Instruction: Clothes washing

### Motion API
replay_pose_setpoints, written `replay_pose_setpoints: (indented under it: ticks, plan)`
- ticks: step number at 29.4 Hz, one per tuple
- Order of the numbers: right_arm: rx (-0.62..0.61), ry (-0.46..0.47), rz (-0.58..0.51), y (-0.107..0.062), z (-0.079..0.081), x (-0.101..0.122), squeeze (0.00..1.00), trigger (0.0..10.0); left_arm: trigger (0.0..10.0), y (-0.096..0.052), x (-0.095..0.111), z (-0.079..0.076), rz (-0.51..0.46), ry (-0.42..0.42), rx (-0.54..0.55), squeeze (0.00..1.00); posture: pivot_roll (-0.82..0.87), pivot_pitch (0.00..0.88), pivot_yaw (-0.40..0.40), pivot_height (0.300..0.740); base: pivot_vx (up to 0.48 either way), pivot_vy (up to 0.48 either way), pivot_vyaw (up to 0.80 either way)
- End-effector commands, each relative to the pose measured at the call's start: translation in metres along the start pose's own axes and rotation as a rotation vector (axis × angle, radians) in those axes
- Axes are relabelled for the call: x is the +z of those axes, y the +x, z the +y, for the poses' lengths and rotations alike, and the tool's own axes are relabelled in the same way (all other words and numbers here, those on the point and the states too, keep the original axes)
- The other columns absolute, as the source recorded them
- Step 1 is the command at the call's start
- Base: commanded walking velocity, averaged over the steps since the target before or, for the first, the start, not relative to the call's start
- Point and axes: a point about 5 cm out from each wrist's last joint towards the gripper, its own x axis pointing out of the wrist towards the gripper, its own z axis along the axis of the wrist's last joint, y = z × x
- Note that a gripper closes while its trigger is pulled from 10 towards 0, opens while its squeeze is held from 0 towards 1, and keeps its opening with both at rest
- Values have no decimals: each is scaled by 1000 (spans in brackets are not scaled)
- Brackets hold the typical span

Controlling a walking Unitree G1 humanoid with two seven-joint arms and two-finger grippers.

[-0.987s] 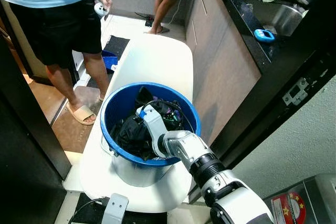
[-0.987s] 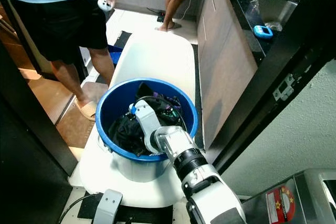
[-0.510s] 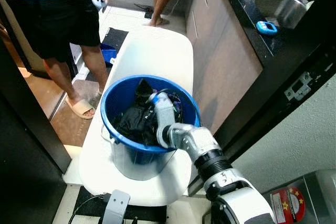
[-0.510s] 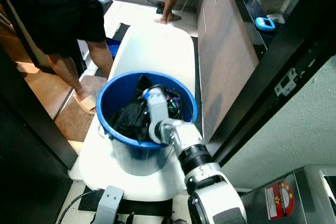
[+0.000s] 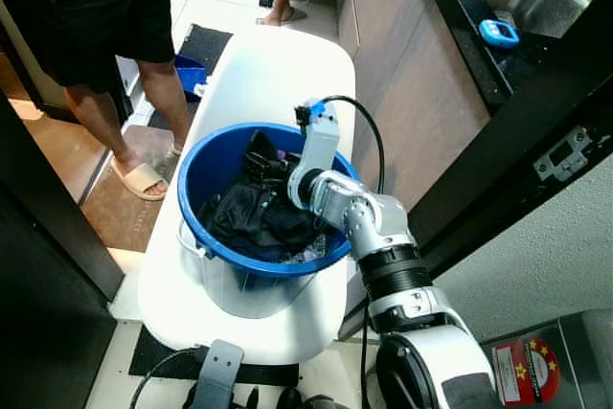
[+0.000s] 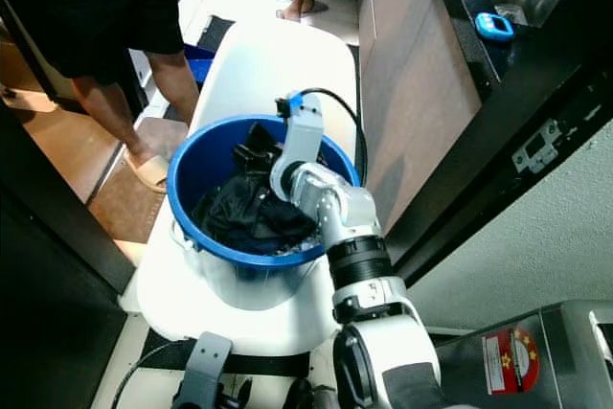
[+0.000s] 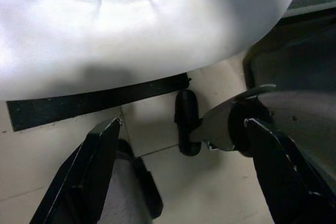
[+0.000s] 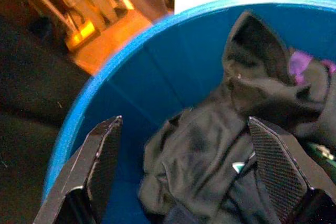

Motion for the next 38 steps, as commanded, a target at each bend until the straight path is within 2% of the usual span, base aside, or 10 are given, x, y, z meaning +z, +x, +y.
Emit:
replay_pose_setpoints:
  ticks: [1,2,7,12,14,21,22,25,31,38]
  plan:
    - [198,112,69,13,80,-34,0,10000,10000,-26,-50,-25,192,-53,-49,0,150,313,-229,740,0,0,0]
    - [195,89,99,12,85,-45,0,10000,10000,-28,-51,-29,184,-57,-55,0,154,337,-235,740,0,0,0]
    - [178,72,150,9,89,-59,0,10000,10000,-32,-53,-41,168,-64,-67,0,162,375,-242,740,0,0,0]
    - [155,72,167,9,87,-63,0,10000,10000,-35,-55,-49,159,-69,-75,0,166,409,-248,740,0,0,0]
    - [123,31,189,8,84,-66,0,10000,10000,-39,-56,-54,149,-74,-81,0,166,423,-254,740,0,0,0]
    - [98,-14,224,6,81,-74,0,10000,10000,-39,-56,-56,142,-77,-81,0,168,434,-260,740,0,0,0]
    - [68,-77,270,4,74,-84,0,10000,10000,-38,-54,-56,133,-79,-76,0,164,442,-265,740,0,0,0]
    - [13,-161,354,-1,59,-104,0,10000,10000,-37,-51,-55,114,-80,-70,0,155,452,-268,740,0,0,0]
    - [-29,-214,404,-7,40,-120,0,10000,10000,-37,-48,-59,100,-72,-79,0,148,461,-265,740,0,0,0]
    - [-38,-227,419,-9,32,-122,0,10000,10000,-37,-48,-60,98,-68,-84,0,145,465,-265,740,0,0,0]
